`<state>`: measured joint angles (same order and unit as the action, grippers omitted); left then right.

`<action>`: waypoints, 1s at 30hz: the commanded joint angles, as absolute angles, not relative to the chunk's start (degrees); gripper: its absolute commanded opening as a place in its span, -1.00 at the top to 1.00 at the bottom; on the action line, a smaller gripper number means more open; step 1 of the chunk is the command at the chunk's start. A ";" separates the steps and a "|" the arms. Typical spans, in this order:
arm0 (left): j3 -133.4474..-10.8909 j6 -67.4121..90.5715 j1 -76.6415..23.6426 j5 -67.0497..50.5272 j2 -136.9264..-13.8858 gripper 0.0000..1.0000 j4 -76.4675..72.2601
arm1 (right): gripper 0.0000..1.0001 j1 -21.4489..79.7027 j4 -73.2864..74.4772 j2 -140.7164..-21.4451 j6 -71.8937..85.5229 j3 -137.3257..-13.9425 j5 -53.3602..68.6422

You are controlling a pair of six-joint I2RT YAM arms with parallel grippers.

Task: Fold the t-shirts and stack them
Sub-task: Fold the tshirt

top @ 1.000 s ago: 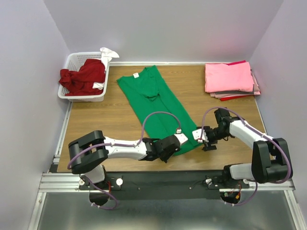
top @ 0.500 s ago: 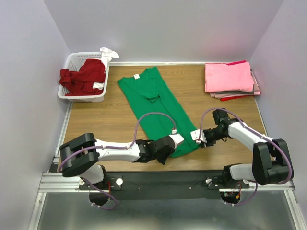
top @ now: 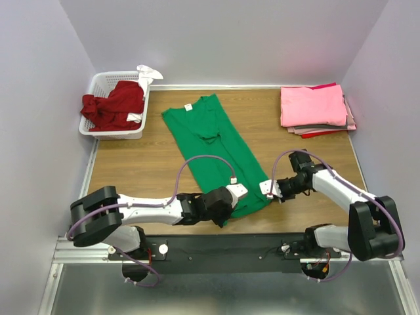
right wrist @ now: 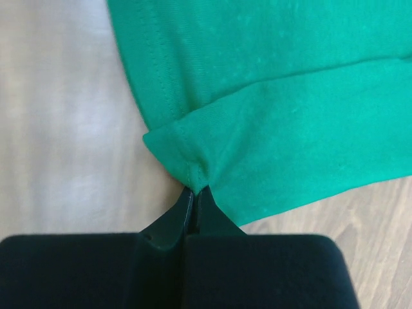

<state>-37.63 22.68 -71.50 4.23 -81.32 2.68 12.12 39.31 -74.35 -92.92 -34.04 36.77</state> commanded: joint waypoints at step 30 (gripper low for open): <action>-41.48 18.02 -40.80 -5.36 -73.82 1.00 -3.43 | 0.99 18.10 42.63 -97.70 -63.91 -78.29 39.29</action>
<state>-38.00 20.80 -44.64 -3.18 -71.22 -1.19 17.04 48.42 -90.54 -70.76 -69.71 41.98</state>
